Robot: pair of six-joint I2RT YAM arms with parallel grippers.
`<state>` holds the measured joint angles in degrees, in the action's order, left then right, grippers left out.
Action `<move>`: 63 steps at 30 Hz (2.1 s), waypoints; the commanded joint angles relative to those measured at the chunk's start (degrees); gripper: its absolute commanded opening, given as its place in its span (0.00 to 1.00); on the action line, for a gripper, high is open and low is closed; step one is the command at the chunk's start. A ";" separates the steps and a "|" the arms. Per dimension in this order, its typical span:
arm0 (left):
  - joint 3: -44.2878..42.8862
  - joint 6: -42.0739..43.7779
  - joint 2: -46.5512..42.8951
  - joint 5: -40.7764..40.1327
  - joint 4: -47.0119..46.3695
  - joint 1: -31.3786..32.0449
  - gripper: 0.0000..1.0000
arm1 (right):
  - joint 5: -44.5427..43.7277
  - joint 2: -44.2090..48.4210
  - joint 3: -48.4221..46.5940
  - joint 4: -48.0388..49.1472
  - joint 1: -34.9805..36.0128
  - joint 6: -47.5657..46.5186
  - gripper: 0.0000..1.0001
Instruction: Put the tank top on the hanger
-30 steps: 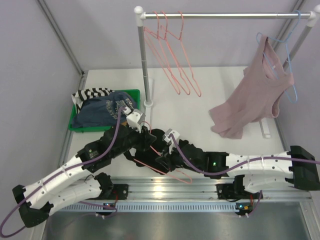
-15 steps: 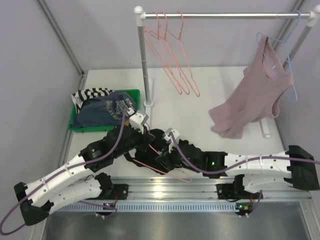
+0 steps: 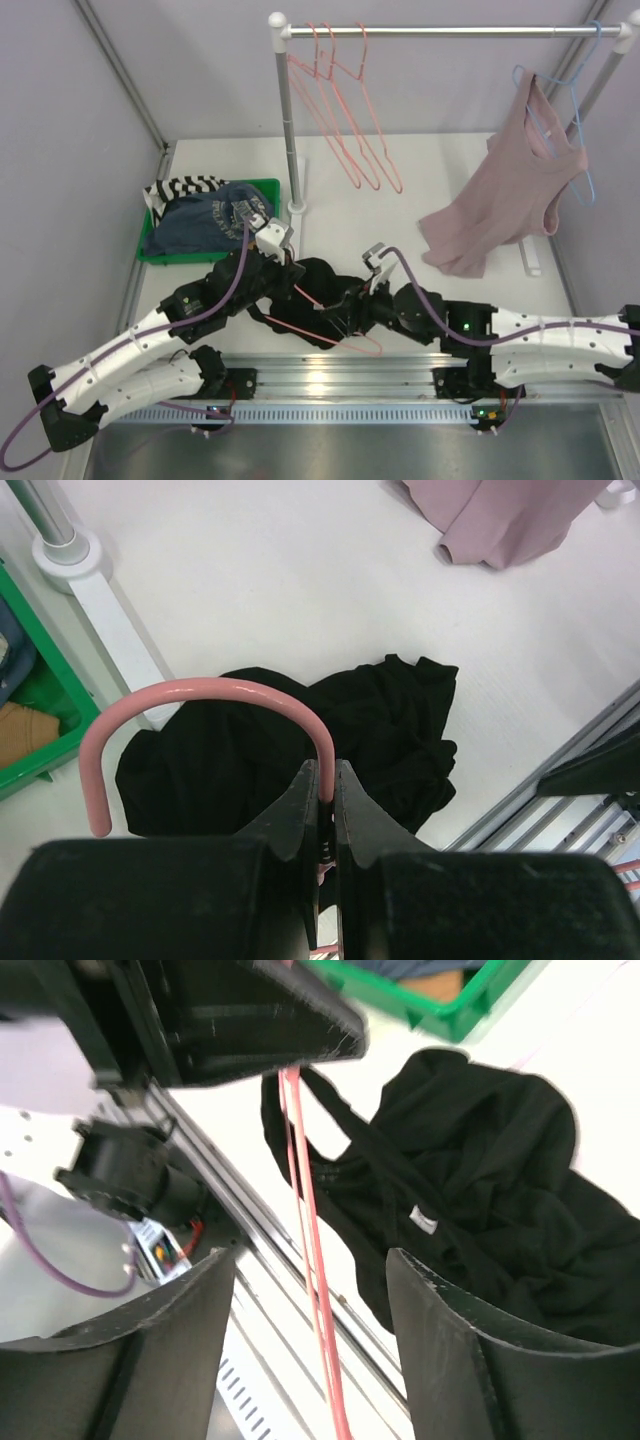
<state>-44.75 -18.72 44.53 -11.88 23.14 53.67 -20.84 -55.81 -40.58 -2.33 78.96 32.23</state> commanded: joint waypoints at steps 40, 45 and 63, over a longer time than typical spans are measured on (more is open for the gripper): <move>-2.09 0.79 1.34 -2.10 0.07 0.47 0.00 | 10.56 -7.20 19.40 13.93 -11.99 15.23 0.32; -2.27 0.88 1.44 -2.10 -0.02 0.47 0.00 | 9.33 -9.05 19.13 16.21 -11.99 14.80 0.28; -4.12 -0.26 2.49 -9.30 -0.72 0.47 0.00 | 3.44 16.16 22.47 -3.46 -12.95 15.85 0.00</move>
<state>-46.26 -18.35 47.16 -17.32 24.43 53.95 -14.94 -43.90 -18.35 0.97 66.76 47.18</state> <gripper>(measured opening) 0.078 0.006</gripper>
